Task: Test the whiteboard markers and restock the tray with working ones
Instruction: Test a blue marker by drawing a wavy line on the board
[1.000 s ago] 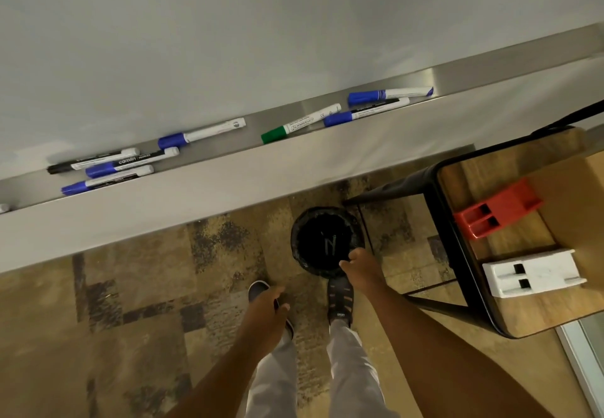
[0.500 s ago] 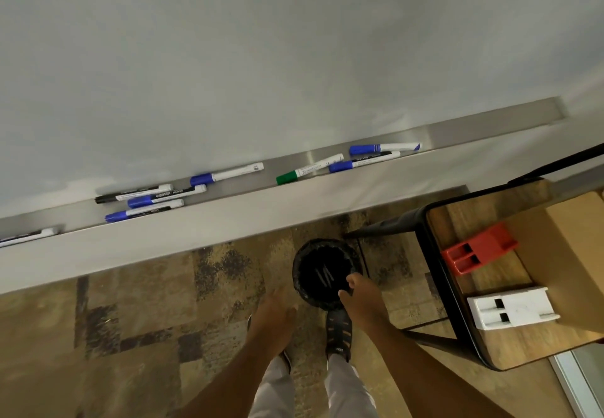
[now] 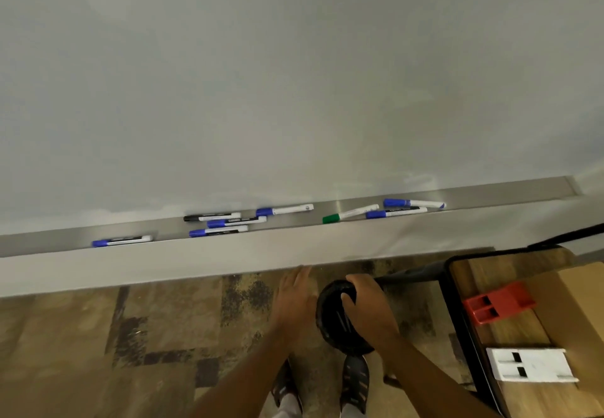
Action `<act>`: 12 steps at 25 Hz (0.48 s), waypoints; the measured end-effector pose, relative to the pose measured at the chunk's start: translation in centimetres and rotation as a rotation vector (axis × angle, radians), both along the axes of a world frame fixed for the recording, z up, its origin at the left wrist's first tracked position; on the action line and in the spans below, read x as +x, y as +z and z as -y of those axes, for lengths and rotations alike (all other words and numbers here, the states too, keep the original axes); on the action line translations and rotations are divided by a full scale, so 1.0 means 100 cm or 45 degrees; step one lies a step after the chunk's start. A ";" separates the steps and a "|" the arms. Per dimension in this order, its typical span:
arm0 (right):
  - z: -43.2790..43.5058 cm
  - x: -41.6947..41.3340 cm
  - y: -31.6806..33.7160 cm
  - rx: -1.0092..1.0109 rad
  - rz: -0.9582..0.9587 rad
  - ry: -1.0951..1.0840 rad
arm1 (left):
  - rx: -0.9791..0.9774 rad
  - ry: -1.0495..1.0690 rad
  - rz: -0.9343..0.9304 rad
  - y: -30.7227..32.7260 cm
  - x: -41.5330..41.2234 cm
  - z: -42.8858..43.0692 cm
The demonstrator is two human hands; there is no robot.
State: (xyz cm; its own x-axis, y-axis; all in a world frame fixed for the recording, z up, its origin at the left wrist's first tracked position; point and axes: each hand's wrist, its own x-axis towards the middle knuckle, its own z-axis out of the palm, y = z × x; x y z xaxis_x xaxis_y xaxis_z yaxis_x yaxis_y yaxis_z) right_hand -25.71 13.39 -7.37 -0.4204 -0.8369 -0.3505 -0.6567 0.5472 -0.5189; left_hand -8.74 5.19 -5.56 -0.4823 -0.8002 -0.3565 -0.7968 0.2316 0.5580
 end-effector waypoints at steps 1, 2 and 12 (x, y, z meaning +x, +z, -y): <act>0.012 0.006 0.008 -0.026 -0.043 0.032 | -0.028 0.047 -0.024 0.006 0.004 0.008; 0.026 0.013 0.016 -0.064 -0.076 0.065 | -0.056 0.098 -0.051 0.012 0.009 0.015; 0.157 0.122 0.066 -0.394 -0.262 0.534 | -0.323 0.559 0.010 0.045 0.098 0.088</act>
State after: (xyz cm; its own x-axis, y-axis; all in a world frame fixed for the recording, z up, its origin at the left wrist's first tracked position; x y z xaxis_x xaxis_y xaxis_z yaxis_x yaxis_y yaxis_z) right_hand -13.55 -2.33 -0.74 -0.0628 -0.9980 -0.0077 -0.8900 0.0595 -0.4520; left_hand 1.07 -3.58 -1.07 -0.0789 -0.9888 -0.1270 -0.8533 0.0011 0.5214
